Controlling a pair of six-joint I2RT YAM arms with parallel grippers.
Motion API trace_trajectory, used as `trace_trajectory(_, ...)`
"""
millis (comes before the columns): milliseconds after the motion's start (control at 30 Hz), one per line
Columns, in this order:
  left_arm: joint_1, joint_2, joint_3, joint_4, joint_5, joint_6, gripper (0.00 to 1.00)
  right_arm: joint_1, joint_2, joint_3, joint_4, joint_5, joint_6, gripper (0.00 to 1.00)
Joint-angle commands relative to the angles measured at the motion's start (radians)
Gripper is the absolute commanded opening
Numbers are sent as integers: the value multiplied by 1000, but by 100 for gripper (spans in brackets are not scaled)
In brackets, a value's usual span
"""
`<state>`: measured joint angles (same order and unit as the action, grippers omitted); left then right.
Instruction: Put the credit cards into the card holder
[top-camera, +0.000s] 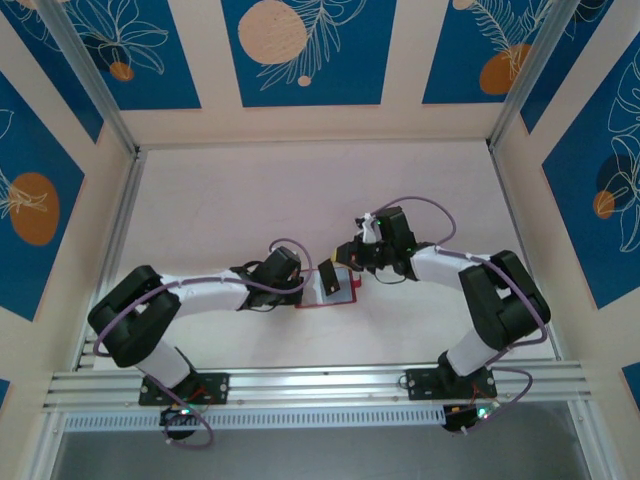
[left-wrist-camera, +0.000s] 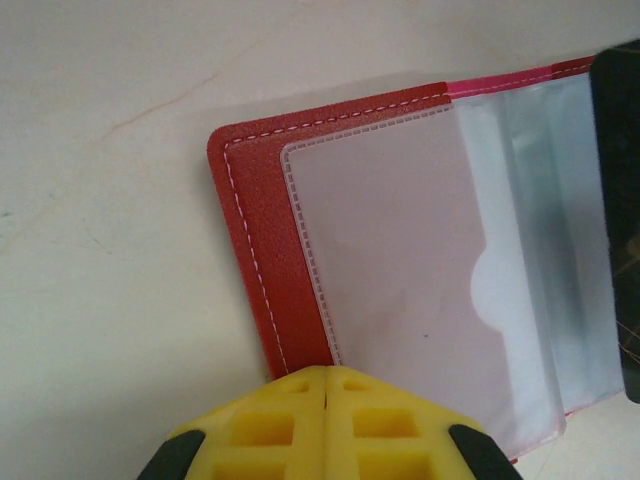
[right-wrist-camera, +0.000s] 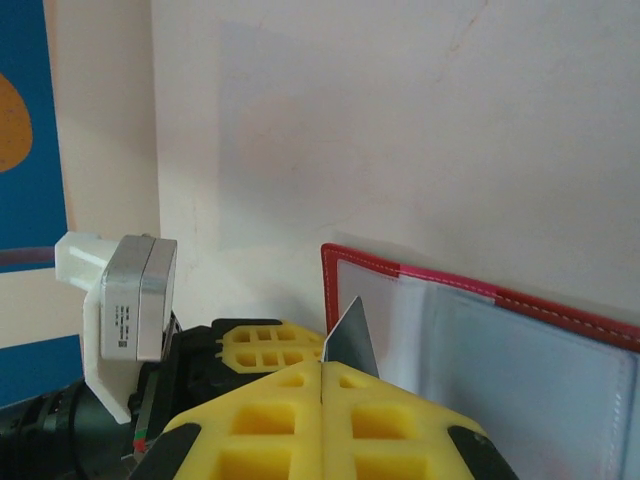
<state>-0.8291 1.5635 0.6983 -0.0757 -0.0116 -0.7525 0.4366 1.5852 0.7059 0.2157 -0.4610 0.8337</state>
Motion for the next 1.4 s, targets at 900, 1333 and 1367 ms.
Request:
trace_trajectory(900, -27, 63, 9, -57, 25, 10, 0, -39, 145, -81, 292, -49, 105, 0)
trace_trajectory(1333, -27, 70, 13, -60, 30, 8, 0, -58, 116, -117, 290, -23, 93, 0)
trace_trajectory(1367, -27, 68, 12, -60, 29, 8, 0, -64, 109, -122, 290, -23, 93, 0)
